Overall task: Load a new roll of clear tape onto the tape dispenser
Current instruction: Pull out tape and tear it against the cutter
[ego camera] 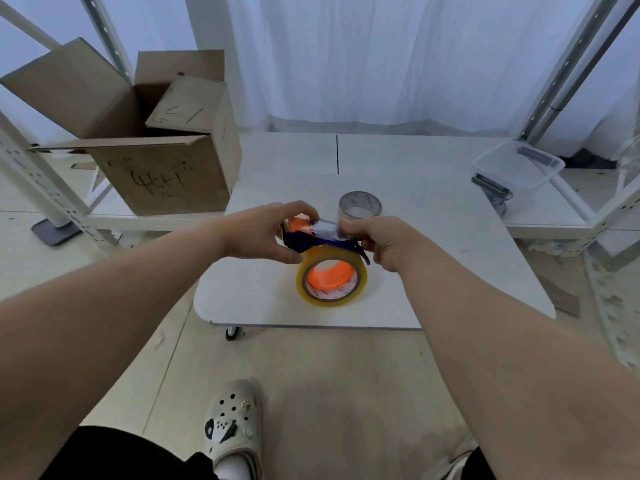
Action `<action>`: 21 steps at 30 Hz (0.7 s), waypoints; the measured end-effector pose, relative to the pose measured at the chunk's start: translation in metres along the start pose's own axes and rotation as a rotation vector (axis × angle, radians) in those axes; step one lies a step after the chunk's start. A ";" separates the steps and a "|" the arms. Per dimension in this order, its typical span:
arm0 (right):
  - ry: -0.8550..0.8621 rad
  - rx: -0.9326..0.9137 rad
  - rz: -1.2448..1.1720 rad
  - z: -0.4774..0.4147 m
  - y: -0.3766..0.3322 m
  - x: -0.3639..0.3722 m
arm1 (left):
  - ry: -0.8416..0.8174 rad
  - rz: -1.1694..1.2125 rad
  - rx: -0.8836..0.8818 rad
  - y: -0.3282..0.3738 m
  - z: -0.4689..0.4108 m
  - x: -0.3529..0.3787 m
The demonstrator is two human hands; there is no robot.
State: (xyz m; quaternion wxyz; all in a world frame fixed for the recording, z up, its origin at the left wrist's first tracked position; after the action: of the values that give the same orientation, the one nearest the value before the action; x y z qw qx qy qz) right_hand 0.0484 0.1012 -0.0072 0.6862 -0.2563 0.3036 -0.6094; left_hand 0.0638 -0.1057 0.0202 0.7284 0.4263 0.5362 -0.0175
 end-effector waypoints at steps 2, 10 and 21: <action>-0.008 -0.017 0.033 -0.003 -0.005 0.001 | -0.008 0.038 -0.016 0.000 0.002 0.000; -0.046 0.002 0.058 -0.016 -0.006 0.003 | 0.003 0.083 -0.031 0.002 0.003 0.001; -0.243 0.169 -0.308 -0.020 0.004 -0.006 | -0.005 0.154 -0.063 -0.002 -0.009 -0.003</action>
State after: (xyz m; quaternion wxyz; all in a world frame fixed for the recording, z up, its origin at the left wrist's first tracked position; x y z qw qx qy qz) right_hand 0.0360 0.1079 -0.0230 0.6354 -0.3128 0.1239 -0.6950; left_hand 0.0551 -0.1027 0.0212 0.7419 0.4432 0.5002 0.0543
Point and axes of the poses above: each hand's wrist, its own z-axis away from the middle knuckle, its own x-axis out of the palm, y = z × x, the point moved 1 cm from there along -z, towards the middle knuckle, and after that the axes turned 13 degrees about x, right-handed, at the moved point
